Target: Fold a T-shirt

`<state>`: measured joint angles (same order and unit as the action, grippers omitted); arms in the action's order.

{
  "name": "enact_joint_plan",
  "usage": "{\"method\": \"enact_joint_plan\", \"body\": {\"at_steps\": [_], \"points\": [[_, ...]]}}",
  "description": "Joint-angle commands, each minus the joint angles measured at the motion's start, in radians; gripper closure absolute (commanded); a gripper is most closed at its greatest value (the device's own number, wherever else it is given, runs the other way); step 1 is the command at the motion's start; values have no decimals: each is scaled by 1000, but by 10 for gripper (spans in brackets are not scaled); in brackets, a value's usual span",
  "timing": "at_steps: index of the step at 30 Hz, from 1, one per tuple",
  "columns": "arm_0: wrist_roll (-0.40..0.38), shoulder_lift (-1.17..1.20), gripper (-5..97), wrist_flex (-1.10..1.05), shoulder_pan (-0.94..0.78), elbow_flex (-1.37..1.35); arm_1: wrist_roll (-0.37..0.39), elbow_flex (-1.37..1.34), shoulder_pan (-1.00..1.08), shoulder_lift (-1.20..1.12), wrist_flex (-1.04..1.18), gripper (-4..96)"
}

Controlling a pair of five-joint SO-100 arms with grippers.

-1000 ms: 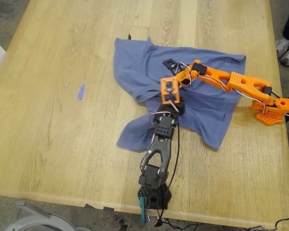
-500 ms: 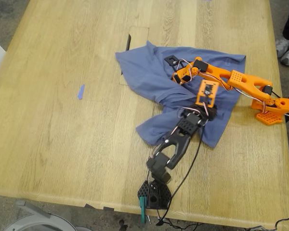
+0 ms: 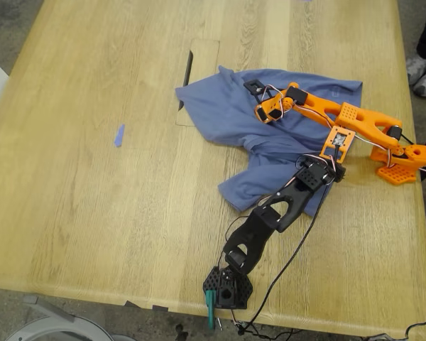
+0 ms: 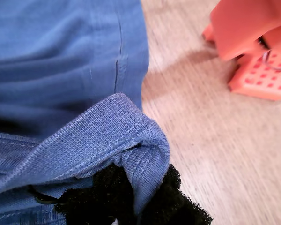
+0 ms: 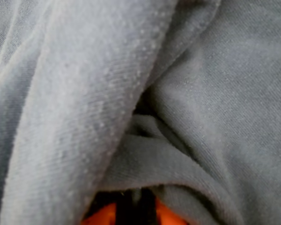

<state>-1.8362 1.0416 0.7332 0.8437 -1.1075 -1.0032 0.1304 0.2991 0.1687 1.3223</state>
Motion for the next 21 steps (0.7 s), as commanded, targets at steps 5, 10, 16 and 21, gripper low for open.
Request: {"method": "enact_joint_plan", "body": {"at_steps": [5,10,16,21], "points": [[-8,-107,908,0,87,133,9,0,67,6,-11,916],[12,-207,748,5,52,192,9,0,67,15,2,916],[49,-250,494,135,26,350,8,0,64,29,18,916],[35,-291,365,330,29,552,8,0,61,38,35,916]]}}
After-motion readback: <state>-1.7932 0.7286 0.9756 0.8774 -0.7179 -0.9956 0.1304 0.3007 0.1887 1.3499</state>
